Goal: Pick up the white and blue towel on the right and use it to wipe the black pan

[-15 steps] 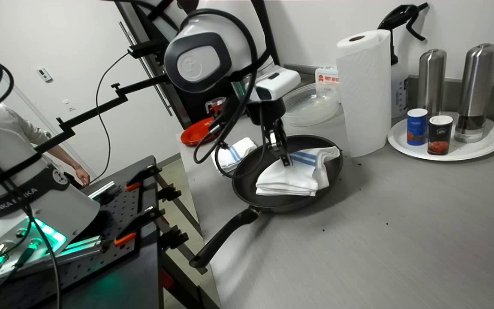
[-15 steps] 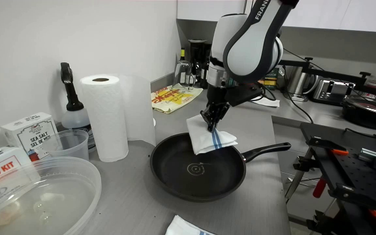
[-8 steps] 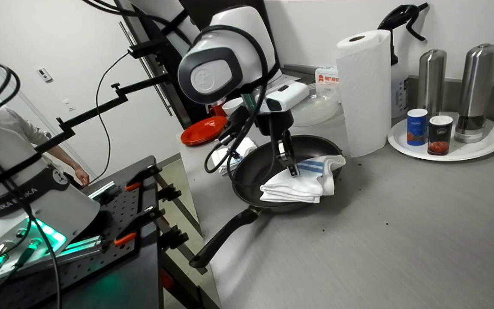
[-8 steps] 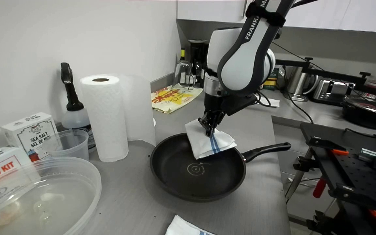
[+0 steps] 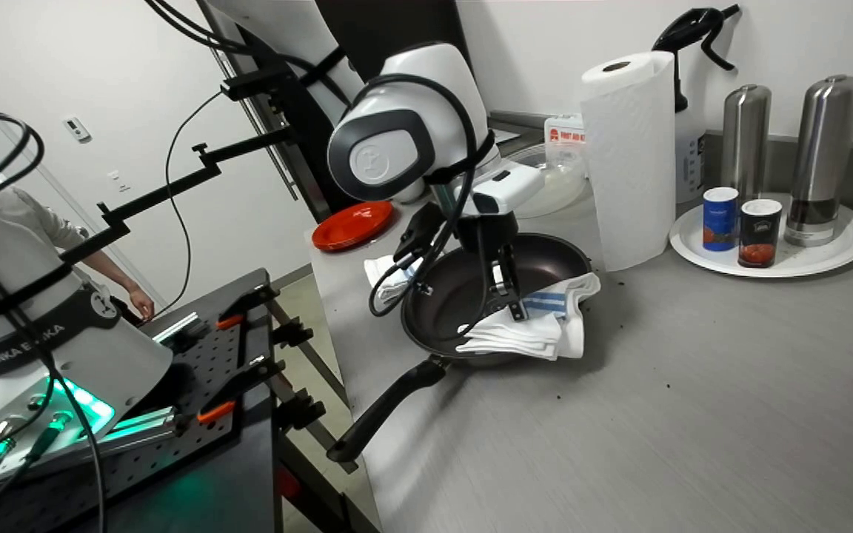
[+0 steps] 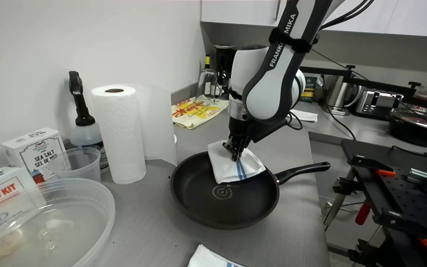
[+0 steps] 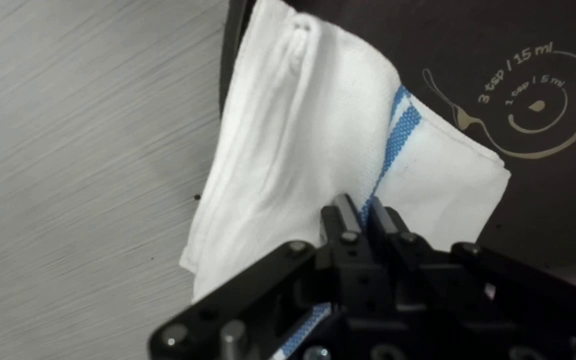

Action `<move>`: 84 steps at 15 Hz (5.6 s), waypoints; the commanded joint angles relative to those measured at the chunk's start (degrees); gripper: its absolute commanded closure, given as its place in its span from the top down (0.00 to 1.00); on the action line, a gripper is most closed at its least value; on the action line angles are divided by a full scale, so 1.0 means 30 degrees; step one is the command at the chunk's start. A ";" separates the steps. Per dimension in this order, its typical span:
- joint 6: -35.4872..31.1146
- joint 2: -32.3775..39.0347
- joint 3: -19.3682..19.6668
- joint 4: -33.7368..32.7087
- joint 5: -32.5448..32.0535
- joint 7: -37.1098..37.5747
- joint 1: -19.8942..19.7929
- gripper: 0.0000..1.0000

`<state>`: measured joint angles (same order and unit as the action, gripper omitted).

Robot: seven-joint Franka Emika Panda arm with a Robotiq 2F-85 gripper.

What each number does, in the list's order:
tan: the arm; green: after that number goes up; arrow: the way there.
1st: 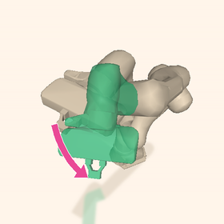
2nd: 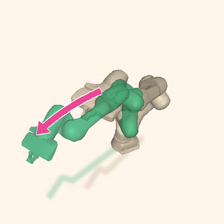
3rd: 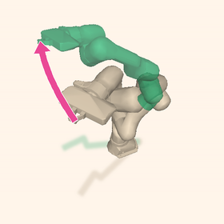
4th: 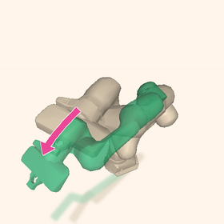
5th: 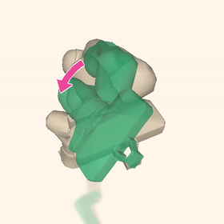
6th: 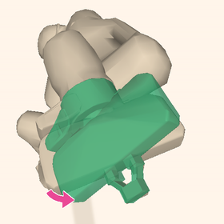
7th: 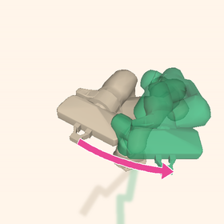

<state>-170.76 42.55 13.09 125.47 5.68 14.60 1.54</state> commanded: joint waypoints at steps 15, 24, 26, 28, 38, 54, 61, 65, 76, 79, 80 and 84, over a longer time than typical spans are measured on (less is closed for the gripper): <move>-0.1070 0.2722 0.2390 -0.1340 0.0205 0.1606 0.2528 0.02; -0.0415 0.2770 0.1887 -0.1405 0.0414 0.1424 0.2198 0.02; -0.0265 0.2755 0.1626 -0.1359 0.0528 0.1398 0.1972 0.02; -0.0051 0.2745 0.1237 -0.1315 0.0626 0.1317 0.1662 0.02; 0.1801 0.1998 -0.2521 -0.1111 0.1483 0.0908 -0.0655 0.02; 0.4723 0.2269 -0.8103 -0.1624 0.5551 -0.0450 -0.4008 0.02; 0.7522 0.2645 -0.9657 -0.2387 0.7792 -0.1890 -0.5135 0.02; 0.8549 0.2552 -0.9815 -0.2938 0.8693 -0.2541 -0.5102 0.02; 0.8506 -0.0320 -0.8612 -0.4254 0.7793 -0.3705 -0.4136 0.02; 0.8921 -0.1669 -0.7399 -0.3562 0.6479 -0.3410 -0.3364 0.02; 0.9078 -0.2114 -0.6856 -0.3322 0.5806 -0.3279 -0.3034 0.02; 0.8822 -0.3680 -0.4429 -0.2331 0.2578 -0.2725 -0.1656 0.02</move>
<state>-144.74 36.48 -5.26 114.79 19.11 4.56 -6.99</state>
